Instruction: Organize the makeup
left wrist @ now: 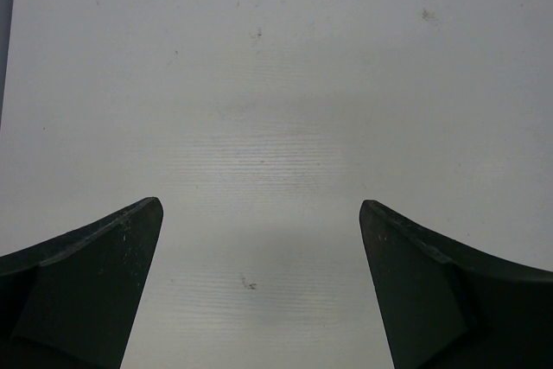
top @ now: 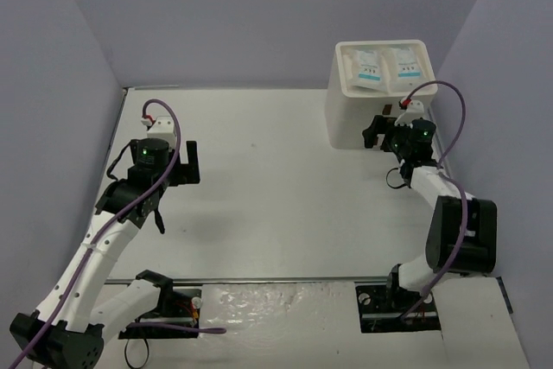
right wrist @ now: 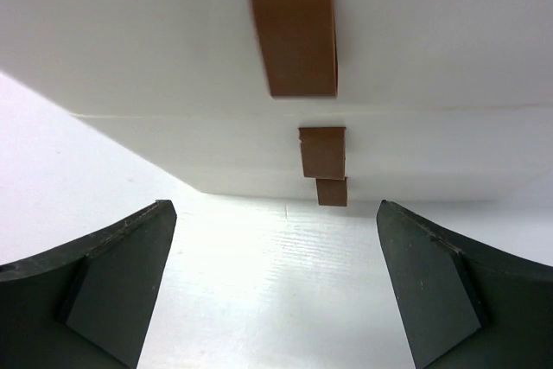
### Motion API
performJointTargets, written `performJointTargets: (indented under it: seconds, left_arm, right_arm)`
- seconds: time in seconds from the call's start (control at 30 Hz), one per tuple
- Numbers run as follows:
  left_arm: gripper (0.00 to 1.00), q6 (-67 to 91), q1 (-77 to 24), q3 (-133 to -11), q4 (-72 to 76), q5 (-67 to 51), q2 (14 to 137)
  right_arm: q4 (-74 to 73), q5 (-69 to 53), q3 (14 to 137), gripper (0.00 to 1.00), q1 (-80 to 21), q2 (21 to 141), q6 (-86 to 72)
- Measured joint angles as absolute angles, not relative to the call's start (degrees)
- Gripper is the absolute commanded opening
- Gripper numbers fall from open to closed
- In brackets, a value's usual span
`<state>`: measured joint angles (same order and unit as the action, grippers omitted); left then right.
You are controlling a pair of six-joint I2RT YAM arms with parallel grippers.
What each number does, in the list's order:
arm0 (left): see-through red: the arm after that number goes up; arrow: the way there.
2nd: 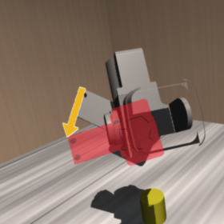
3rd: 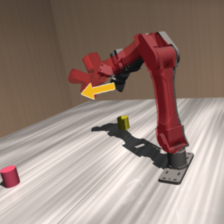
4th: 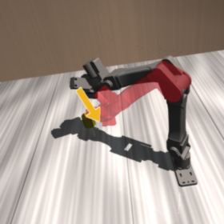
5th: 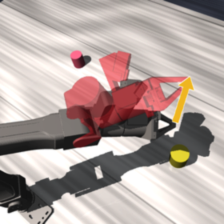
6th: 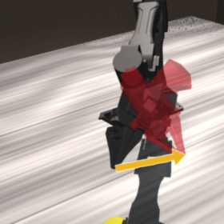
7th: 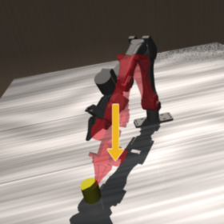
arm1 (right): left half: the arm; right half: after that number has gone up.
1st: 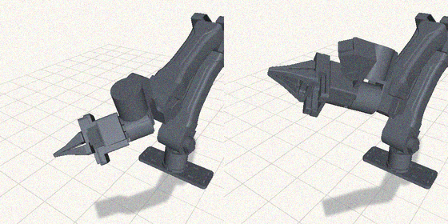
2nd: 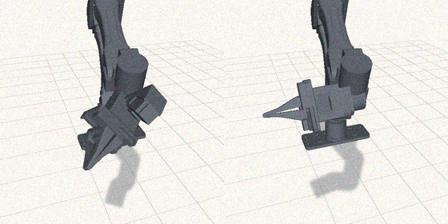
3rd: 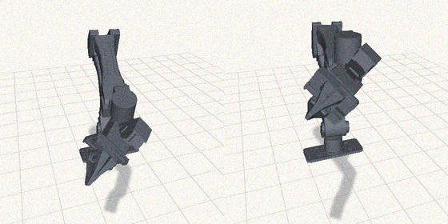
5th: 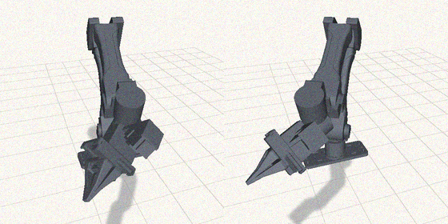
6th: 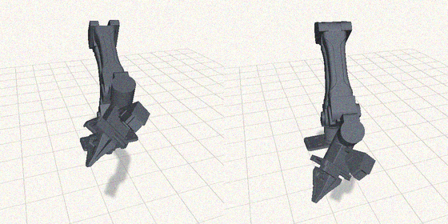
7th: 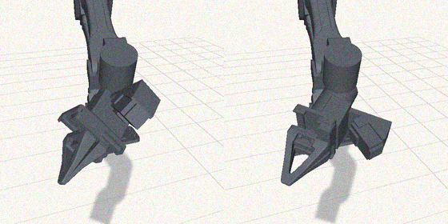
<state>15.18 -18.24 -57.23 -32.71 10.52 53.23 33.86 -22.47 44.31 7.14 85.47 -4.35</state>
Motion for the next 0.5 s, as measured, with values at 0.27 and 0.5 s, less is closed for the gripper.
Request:
performJointTargets:
  seconds: [0.27,0.5]
  left_arm:
    - [0.97,15.1,-18.2,-58.6,-34.1,10.8,53.2]
    - [0.97,14.0,-18.2,-68.4,-39.4,13.4,51.1]
  right_arm:
    - [15.6,-17.1,51.0,1.0,7.1,66.9,-6.1]
    - [5.6,-11.5,57.4,1.0,6.5,53.7,-14.1]
